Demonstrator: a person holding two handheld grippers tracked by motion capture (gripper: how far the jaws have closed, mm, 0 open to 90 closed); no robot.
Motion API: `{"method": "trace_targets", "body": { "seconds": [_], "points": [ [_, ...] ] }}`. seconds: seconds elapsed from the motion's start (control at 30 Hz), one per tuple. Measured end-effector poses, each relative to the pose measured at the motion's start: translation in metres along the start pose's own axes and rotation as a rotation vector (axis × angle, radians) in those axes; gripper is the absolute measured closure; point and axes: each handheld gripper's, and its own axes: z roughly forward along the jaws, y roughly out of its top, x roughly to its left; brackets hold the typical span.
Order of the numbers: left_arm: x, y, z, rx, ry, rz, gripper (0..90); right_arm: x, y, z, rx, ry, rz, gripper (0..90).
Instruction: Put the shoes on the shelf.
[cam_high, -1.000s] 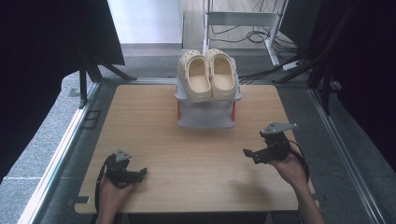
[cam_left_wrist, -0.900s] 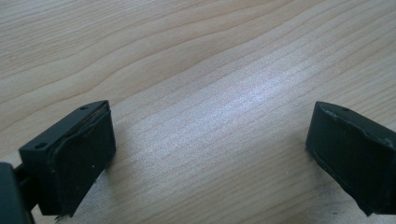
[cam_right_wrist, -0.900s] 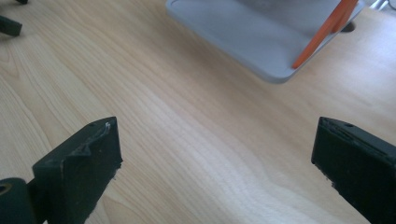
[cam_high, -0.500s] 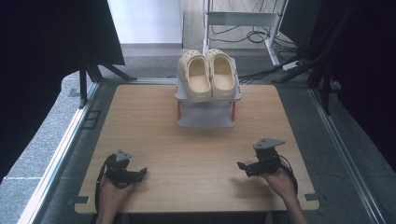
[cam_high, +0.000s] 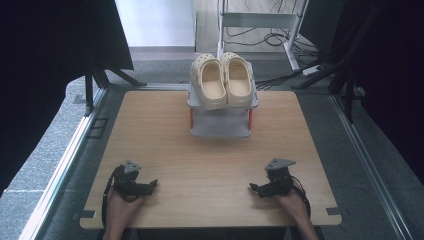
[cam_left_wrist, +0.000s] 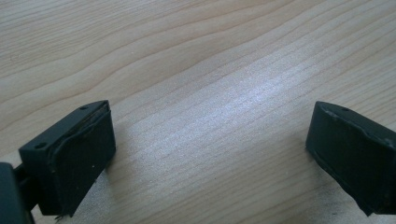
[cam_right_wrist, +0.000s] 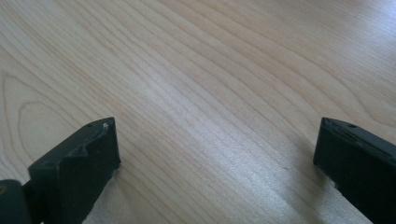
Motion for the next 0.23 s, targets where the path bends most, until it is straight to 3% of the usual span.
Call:
{"method": "trace_targets", "body": {
  "seconds": [0.23],
  "points": [
    [0.0000, 0.0000, 0.0000, 0.000, 0.000, 0.000, 1.2, 0.0011, 0.0000, 0.0007, 0.005, -0.008, -0.001, 0.0]
  ]
}}
